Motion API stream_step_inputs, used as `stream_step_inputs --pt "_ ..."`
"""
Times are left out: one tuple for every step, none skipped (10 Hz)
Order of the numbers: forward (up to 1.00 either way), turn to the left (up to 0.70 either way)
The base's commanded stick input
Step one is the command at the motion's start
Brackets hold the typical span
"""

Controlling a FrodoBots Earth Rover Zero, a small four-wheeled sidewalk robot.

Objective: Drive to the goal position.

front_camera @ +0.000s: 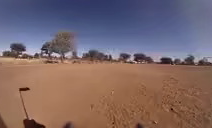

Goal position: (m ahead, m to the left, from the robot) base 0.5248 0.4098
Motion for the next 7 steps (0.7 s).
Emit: stream_step_inputs --pt "0.50 0.00" --pt "0.50 0.00" --pt "0.50 0.00" --pt "0.50 0.00" --pt "0.50 0.00" --pt "0.50 0.00" --pt "0.50 0.00"
